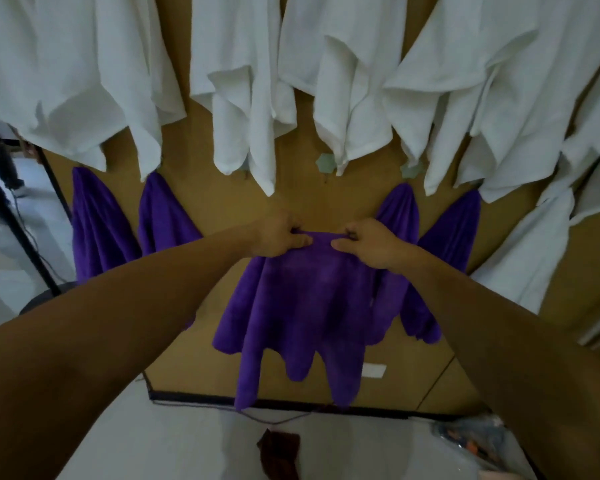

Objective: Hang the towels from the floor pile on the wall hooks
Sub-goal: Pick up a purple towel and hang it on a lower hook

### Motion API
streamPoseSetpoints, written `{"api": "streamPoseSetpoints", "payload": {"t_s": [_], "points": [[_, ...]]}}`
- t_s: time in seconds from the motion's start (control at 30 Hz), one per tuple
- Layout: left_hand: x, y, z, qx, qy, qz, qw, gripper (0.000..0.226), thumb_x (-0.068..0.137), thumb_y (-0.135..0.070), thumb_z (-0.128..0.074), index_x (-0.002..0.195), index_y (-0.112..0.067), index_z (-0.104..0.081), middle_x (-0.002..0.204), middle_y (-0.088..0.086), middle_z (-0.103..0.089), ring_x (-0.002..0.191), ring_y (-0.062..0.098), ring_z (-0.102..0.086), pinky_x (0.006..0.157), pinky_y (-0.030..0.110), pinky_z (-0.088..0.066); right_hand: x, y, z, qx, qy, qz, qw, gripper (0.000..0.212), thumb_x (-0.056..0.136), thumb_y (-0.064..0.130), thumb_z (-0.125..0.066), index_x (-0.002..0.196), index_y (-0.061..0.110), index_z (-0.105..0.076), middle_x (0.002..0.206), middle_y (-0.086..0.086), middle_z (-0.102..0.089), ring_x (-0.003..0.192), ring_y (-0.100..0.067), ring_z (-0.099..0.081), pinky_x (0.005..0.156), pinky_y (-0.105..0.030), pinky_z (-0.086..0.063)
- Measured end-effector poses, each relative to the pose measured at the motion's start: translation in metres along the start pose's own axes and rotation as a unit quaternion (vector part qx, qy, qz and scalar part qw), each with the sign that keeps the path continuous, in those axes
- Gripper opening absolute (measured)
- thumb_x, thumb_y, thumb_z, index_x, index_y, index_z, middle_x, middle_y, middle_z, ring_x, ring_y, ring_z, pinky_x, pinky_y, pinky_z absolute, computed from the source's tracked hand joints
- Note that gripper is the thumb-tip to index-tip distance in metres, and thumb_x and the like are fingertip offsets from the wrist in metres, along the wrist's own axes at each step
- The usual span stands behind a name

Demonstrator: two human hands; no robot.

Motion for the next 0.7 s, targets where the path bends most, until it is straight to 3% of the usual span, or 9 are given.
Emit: {"api": "streamPoseSetpoints", "payload": {"t_s": [0.07,0.13,0.17,0.23,0.37,0.5,0.6,0.7], "points": [[0.018,0.008,0.005,0.005,-0.001,-0.007,1.000,0.030,0.093,-0.036,-0.056,0.070,-0.017,-0.059,0.074,0.000,-0.061,0.068,0.012,-0.056,0.061,0.021,-0.044,0.015,-0.003,-0.001,-0.027,-0.041,-0.003,0.999,0.019,0.093,0.025,-0.060,0.104,0.010,-0.068,0.098,-0.004,-0.070,0.089,-0.015,-0.064,0.086,-0.030,-0.053],[0.036,0.013,0.010,-0.004,-0.024,-0.013,1.000,0.035,0.093,-0.036,-0.057,0.074,-0.008,-0.064,0.075,0.006,-0.064,0.070,0.020,-0.060,0.063,0.024,-0.050,0.029,-0.004,0.000,-0.050,-0.088,0.001,0.995,0.023,0.095,0.023,-0.059,0.110,0.009,-0.067,0.103,-0.004,-0.069,0.091,-0.013,-0.061,0.087,-0.028,-0.050],[0.046,0.016,0.011,-0.017,-0.032,-0.011,0.999,0.036,0.094,-0.034,-0.057,0.075,-0.004,-0.063,0.072,0.006,-0.063,0.068,0.021,-0.059,0.061,0.018,-0.049,0.036,-0.003,0.001,-0.061,-0.106,0.003,0.993,0.023,0.095,0.023,-0.058,0.111,0.008,-0.067,0.104,-0.004,-0.068,0.092,-0.013,-0.060,0.088,-0.028,-0.049],[0.064,0.017,0.014,-0.016,-0.058,-0.011,0.998,0.033,0.095,-0.028,-0.056,0.072,-0.004,-0.061,0.067,0.000,-0.056,0.066,0.016,-0.052,0.051,0.009,-0.038,0.053,-0.003,0.007,-0.081,-0.134,0.003,0.988,0.025,0.096,0.024,-0.056,0.112,0.008,-0.066,0.107,-0.006,-0.068,0.096,-0.017,-0.060,0.090,-0.030,-0.048],[0.104,0.020,0.021,-0.010,-0.126,-0.016,0.992,0.030,0.097,-0.026,-0.051,0.102,-0.003,-0.069,0.096,0.011,-0.068,0.090,0.023,-0.061,0.071,0.024,-0.038,0.094,-0.006,0.021,-0.084,-0.194,-0.006,0.977,0.027,0.097,0.026,-0.053,0.111,0.006,-0.065,0.105,-0.010,-0.068,0.095,-0.021,-0.060,0.089,-0.032,-0.048],[0.137,0.025,0.023,-0.012,-0.197,0.019,0.980,0.033,0.099,-0.027,-0.046,0.114,-0.005,-0.066,0.108,0.014,-0.068,0.101,0.028,-0.061,0.071,0.020,-0.034,0.135,-0.010,0.028,-0.044,-0.250,-0.013,0.967,0.029,0.097,0.024,-0.054,0.110,0.001,-0.065,0.105,-0.016,-0.068,0.097,-0.026,-0.061,0.093,-0.039,-0.048],[0.154,0.029,0.021,-0.036,-0.236,0.033,0.971,0.031,0.098,-0.026,-0.048,0.113,-0.006,-0.067,0.104,0.012,-0.069,0.093,0.023,-0.062,0.064,0.015,-0.031,0.157,-0.018,0.030,-0.021,-0.288,-0.024,0.957,0.029,0.096,0.024,-0.055,0.101,-0.001,-0.066,0.098,-0.014,-0.068,0.091,-0.027,-0.061,0.087,-0.036,-0.049],[0.169,0.034,0.019,-0.063,-0.248,0.040,0.966,0.031,0.098,-0.025,-0.049,0.106,-0.002,-0.067,0.101,0.013,-0.069,0.091,0.024,-0.062,0.067,0.021,-0.036,0.171,-0.025,0.030,-0.006,-0.318,-0.035,0.947,0.030,0.097,0.023,-0.054,0.075,0.004,-0.060,0.073,-0.001,-0.057,0.071,-0.016,-0.052,0.070,-0.029,-0.040]]}}
Point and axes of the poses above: each hand's wrist, its own x-axis towards the middle knuckle, its own z-axis out of the back of the hand, y = z × x, the point moved 2 cm from there along x, towards the middle knuckle
